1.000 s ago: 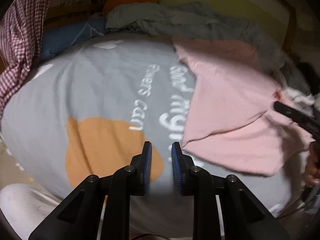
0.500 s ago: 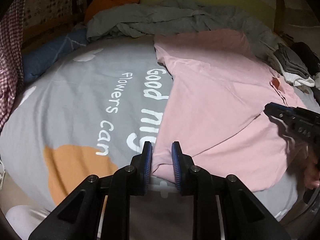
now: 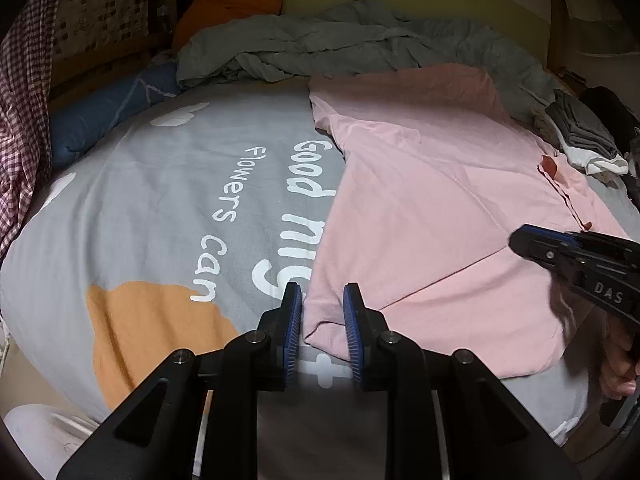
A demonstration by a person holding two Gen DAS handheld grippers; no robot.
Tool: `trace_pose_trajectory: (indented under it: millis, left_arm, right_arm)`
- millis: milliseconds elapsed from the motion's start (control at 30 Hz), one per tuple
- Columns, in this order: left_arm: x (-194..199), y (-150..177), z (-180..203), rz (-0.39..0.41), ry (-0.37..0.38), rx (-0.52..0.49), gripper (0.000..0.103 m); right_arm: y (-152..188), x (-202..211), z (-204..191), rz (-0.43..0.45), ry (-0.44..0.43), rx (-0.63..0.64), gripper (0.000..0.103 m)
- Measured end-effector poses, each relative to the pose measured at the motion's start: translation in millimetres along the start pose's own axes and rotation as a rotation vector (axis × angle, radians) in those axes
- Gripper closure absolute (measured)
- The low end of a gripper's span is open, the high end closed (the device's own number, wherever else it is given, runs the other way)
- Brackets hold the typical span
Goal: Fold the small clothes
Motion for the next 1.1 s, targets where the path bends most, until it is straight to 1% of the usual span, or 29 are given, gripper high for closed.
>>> trace_pose_trajectory:
  millis: [33, 100, 133, 200, 267, 300, 333, 367, 400, 467, 500, 533, 567, 633, 700, 733, 800, 833, 867, 933, 967, 1000, 1033, 1067, 1100]
  left_arm:
    - [0.5, -0.3, 0.1, 0.002, 0.002, 0.001, 0.081]
    - [6.0, -2.3, 0.8, 0.021, 0.031, 0.007, 0.081]
    - [12.5, -5.2, 1.5, 0.049, 0.051, 0.016, 0.081]
    - [36.8, -16.1, 6.7, 0.154, 0.092, 0.021, 0.081]
    - [60.5, -28.7, 20.6, 0.251, 0.137, -0.019, 0.076]
    - [68.7, -34.0, 30.5, 0.281, 0.154, -0.046, 0.068]
    - [72.2, -37.7, 39.7, 0.291, 0.167, -0.07, 0.062]
    - [72.1, -41.1, 50.9, 0.285, 0.18, -0.092, 0.062]
    - [69.6, -43.7, 62.3, 0.273, 0.2, -0.105, 0.061]
    - [61.5, -49.2, 89.8, 0.236, 0.283, -0.119, 0.057]
    - [56.1, -52.5, 105.7, 0.203, 0.338, -0.128, 0.051]
    - [50.1, -56.8, 123.2, 0.164, 0.408, -0.137, 0.048]
    - [45.1, -62.7, 138.8, 0.14, 0.471, -0.137, 0.048]
    - [32.0, -75.6, 166.9, 0.1, 0.543, -0.14, 0.048]
    - [12.2, -95.9, 187.4, 0.075, 0.546, -0.113, 0.048]
    - [1.0, -107.1, 194.7, 0.054, 0.553, -0.074, 0.05]
    - [-25.8, -131.0, 210.3, -0.01, 0.606, 0.026, 0.056]
    - [-40.8, -142.4, 221.2, -0.039, 0.627, 0.042, 0.056]
    - [-54.4, -150.0, 230.4, -0.067, 0.618, 0.032, 0.056]
    - [-85.1, -157.7, 249.6, -0.161, 0.586, -0.003, 0.057]
    - [-97.6, -158.3, 257.5, -0.212, 0.604, 0.003, 0.058]
    - [-106.6, -156.7, 263.2, -0.263, 0.625, 0.021, 0.061]
    - [-113.9, -156.2, 265.3, -0.303, 0.626, 0.054, 0.065]
    - [-115.1, -155.8, 264.2, -0.312, 0.626, 0.087, 0.066]
    - [-113.0, -157.1, 260.8, -0.297, 0.635, 0.119, 0.066]
  right_arm:
    - [0.8, 2.7, 2.2, -0.001, 0.01, 0.001, 0.092]
    - [1.5, 11.2, 6.8, 0.005, 0.027, -0.003, 0.092]
    - [0.6, 19.3, 9.6, 0.017, 0.037, -0.012, 0.092]
    - [-1.2, 42.1, 15.3, 0.039, 0.053, -0.029, 0.092]
    - [-4.6, 67.1, 20.8, 0.083, 0.064, -0.032, 0.092]
    - [-6.7, 83.9, 27.4, 0.116, 0.077, -0.034, 0.092]
    - [-8.2, 99.2, 36.2, 0.144, 0.098, -0.043, 0.092]
    - [-9.2, 110.0, 45.3, 0.16, 0.118, -0.055, 0.092]
    - [-8.7, 120.4, 58.1, 0.171, 0.141, -0.075, 0.092]
    - [-2.7, 136.3, 91.1, 0.18, 0.202, -0.129, 0.091]
    - [-0.3, 139.6, 103.0, 0.179, 0.228, -0.15, 0.091]
    - [6.6, 143.6, 124.0, 0.171, 0.274, -0.19, 0.091]
    - [12.0, 145.3, 137.2, 0.164, 0.298, -0.217, 0.091]
    - [23.7, 146.9, 159.1, 0.157, 0.323, -0.261, 0.091]
    - [34.4, 141.0, 173.6, 0.142, 0.316, -0.293, 0.091]
    - [37.4, 136.1, 175.2, 0.132, 0.294, -0.3, 0.091]
    - [37.7, 127.5, 170.5, 0.125, 0.252, -0.289, 0.091]
    - [37.0, 124.6, 165.8, 0.121, 0.243, -0.273, 0.091]
    - [35.9, 120.3, 159.1, 0.11, 0.241, -0.249, 0.091]
    - [34.7, 110.8, 143.6, 0.089, 0.231, -0.179, 0.09]
    - [33.6, 107.1, 134.4, 0.085, 0.23, -0.144, 0.085]
    - [31.1, 104.0, 124.9, 0.092, 0.232, -0.103, 0.079]
    - [28.4, 102.5, 119.1, 0.106, 0.237, -0.075, 0.064]
    - [23.5, 99.3, 115.9, 0.115, 0.252, -0.059, 0.051]
    - [18.1, 96.0, 111.4, 0.123, 0.288, -0.024, 0.05]
Point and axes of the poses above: each gripper's, at about its wrist camera, not at the fingertips, and x roughly against the way its jaws point, z to its right, y to its underside, the point moved 8 cm from there along -x, roughly the way its jaws point
